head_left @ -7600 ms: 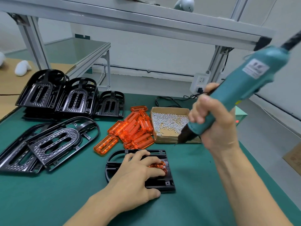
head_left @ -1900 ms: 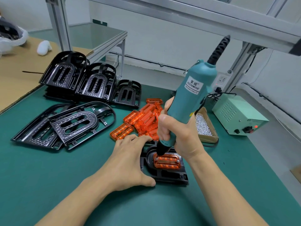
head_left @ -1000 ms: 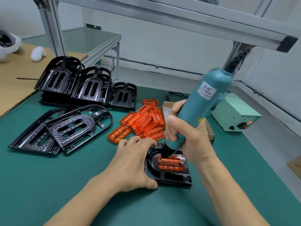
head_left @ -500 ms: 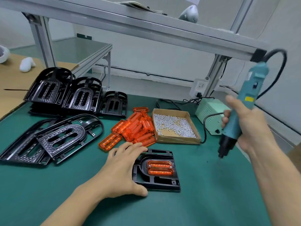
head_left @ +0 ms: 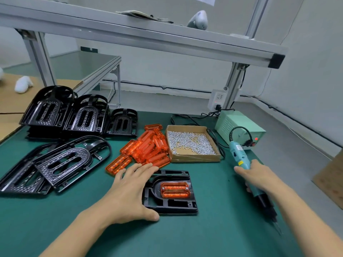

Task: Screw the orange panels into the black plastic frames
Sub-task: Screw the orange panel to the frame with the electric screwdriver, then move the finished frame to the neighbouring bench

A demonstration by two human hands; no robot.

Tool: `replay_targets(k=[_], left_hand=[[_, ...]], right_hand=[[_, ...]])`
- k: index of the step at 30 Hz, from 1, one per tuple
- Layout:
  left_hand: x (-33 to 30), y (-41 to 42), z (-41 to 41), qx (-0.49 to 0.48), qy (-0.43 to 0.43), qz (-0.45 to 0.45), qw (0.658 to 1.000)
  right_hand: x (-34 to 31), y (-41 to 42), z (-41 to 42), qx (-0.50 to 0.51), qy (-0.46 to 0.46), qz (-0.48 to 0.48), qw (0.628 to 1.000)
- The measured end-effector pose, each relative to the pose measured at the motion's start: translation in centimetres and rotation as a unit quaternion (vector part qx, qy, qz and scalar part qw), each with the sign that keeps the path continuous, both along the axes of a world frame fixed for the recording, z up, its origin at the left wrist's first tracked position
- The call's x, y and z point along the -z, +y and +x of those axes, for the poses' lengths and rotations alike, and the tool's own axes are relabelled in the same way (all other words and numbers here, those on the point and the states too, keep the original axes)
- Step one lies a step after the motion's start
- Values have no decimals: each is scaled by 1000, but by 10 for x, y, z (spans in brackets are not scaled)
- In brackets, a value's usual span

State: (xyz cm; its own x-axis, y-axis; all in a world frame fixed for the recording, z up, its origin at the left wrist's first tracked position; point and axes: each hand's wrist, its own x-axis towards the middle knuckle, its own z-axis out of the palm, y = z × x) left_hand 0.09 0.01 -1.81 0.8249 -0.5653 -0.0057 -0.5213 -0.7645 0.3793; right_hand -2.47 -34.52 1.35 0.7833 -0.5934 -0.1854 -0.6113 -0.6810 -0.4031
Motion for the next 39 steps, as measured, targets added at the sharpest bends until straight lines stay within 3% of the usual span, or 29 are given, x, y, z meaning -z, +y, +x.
replay_targets(k=[4,8,16,23,26,29,31,33,35,39], left_hand=[[-1,0,1,7,8,-7,1000],[-3,-1,2,10,16,-16,1000],[-9,0,0,17,19,-84,996],[-27,2,4,31,-9,-118,993],[-34,3,7,41,-13,-110,993],[-42,6,9,53,-19,-103,993],[-49,7,11,69,-33,-87,993],[-56,7,11,92,-38,-82,992],[-63,7,11,119,-46,-80,989],[-74,9,11,138,-70,-71,985]], right_hand=[[-1,5,9,-46,90,-228,968],[2,7,18,-68,123,-303,942],[7,0,15,-50,87,-317,943],[9,-8,6,-83,74,-228,967],[1,-7,3,-78,81,-242,964],[-14,6,0,-94,-28,-267,959],[-24,23,-1,-163,-160,-185,956],[-35,47,-4,-268,-218,-19,938],[-43,74,-8,-358,-185,142,904],[-40,99,-6,-423,-124,305,844]])
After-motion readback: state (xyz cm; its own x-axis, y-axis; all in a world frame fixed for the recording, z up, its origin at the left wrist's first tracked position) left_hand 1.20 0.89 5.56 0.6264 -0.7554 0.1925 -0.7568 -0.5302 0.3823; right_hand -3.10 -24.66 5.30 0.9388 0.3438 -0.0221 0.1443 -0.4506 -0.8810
